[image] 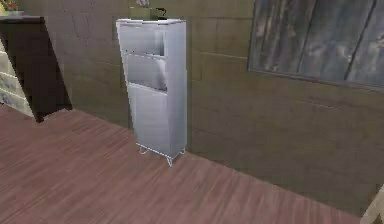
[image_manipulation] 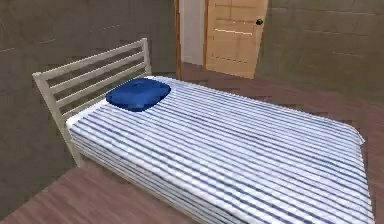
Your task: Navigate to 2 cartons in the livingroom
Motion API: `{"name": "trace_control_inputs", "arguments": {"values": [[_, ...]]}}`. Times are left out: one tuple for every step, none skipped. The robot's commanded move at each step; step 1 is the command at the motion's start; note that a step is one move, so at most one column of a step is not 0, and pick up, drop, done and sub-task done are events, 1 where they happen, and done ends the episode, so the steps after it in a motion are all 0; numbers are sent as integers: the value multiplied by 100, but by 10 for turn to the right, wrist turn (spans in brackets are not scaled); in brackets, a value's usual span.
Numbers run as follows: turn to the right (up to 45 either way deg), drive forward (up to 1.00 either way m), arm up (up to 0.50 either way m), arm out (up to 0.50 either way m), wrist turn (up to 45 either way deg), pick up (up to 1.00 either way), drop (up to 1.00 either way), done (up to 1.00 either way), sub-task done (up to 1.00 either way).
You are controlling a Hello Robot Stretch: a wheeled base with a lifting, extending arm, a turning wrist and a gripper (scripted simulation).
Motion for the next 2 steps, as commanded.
{"name": "trace_control_inputs", "arguments": {"values": [[-450,0,0,0,0,0,0,0,0],[-150,0,0,0,0,0,0,0,0]]}}
